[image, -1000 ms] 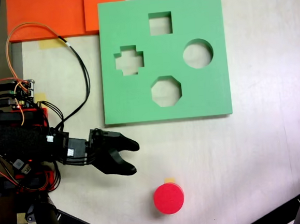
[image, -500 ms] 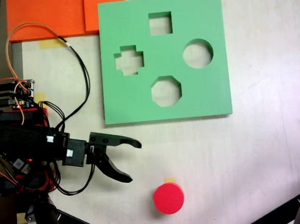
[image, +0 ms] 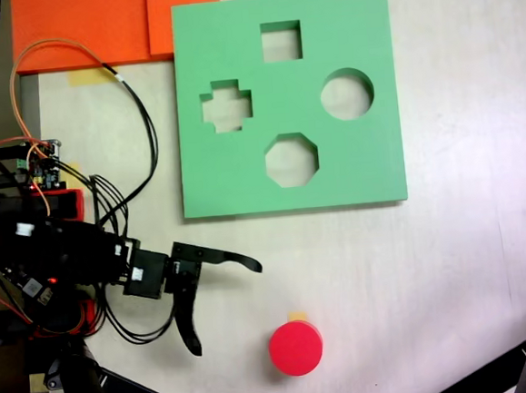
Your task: Put the cylinder block into the corresponding hole
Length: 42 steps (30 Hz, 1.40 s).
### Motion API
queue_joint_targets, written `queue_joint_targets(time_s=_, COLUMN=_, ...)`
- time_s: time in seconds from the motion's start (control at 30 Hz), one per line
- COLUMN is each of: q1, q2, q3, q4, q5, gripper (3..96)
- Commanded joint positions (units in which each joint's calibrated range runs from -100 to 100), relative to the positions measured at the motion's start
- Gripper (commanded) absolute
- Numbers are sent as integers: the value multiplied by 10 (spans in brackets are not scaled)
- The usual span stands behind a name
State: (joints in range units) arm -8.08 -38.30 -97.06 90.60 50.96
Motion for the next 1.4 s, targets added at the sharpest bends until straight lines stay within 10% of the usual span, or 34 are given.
queue_joint_targets(time_s=0.03, q1=-9, q2=146, q3=51, q4=94, q5=-1, gripper=954)
queue_joint_targets(time_s=0.87, q1=-65, q2=500, q3=399, q4=94, q5=10, gripper=868)
queue_joint_targets(time_s=1.4, q1=-69, q2=499, q3=413, q4=79, q5=15, gripper=416)
